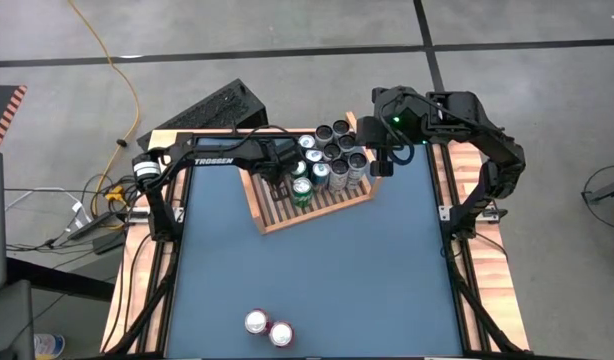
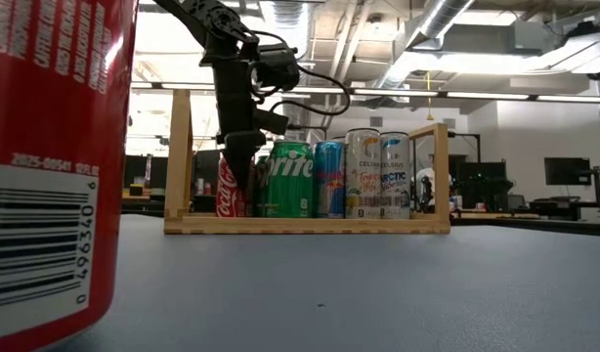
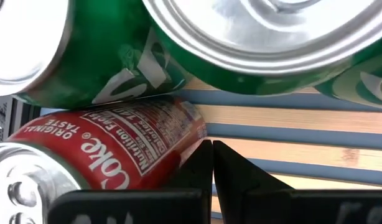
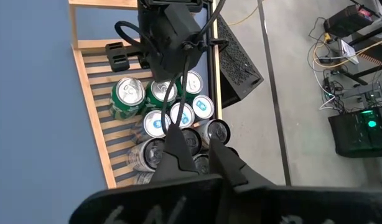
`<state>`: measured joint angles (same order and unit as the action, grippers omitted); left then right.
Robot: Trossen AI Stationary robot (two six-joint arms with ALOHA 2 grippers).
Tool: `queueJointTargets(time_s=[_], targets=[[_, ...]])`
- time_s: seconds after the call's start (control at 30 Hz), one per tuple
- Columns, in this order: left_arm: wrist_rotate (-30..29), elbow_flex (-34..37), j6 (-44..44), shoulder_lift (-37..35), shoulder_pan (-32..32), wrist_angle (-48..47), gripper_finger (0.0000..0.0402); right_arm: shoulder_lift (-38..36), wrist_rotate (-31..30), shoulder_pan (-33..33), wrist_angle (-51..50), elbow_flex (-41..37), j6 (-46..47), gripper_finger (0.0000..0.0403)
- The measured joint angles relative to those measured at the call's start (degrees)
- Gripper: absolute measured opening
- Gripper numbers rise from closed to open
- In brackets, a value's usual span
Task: Place canned beverage on shelf
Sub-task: Put the red-white soda can on the shelf, then put the red-white soda can on the shelf aligned with the other red-white soda can
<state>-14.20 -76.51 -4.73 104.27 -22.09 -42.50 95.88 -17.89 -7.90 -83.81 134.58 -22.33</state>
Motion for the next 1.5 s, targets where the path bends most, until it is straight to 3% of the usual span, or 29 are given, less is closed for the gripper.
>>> queueJointTargets(time_s=[0.2,0.4,0.7,0.83,0.97,1.17,1.3,1.5], targets=[[2.8,0.0,2.2,-1.1,0.8,-0.1,0.0,0.0,0.1,0.0,0.0,0.0,0.0,0.0],[5.9,-3.5,4.1,-8.2,3.0,-5.2,0.0,0.0,4.2,0.0,0.0,0.0,0.0,0.0],[1.0,-11.4,10.2,-27.0,11.4,-12.9,0.0,3.6,21.6,2.8,3.4,0.0,2.8,0.0012],[0.7,-11.4,13.8,-35.3,14.5,-13.1,0.0,7.6,23.2,7.8,4.2,0.0,4.5,0.0059],[-0.2,-11.4,15.8,-42.2,18.1,-14.6,0.0004,12.6,22.9,14.3,7.9,0.0,12.2,0.0134],[-0.1,-11.4,17.4,-49.5,23.0,-18.9,0.0036,21.6,16.3,22.8,21.6,0.0,25.3,0.0245],[0.5,-11.4,20.6,-52.3,25.4,-24.5,0.0059,27.7,13.4,26.7,30.6,0.0,32.6,0.0273],[0.9,-11.3,26.2,-54.0,27.7,-31.4,0.0071,34.7,12.5,31.6,41.8,0.0,37.2,0.0276]])
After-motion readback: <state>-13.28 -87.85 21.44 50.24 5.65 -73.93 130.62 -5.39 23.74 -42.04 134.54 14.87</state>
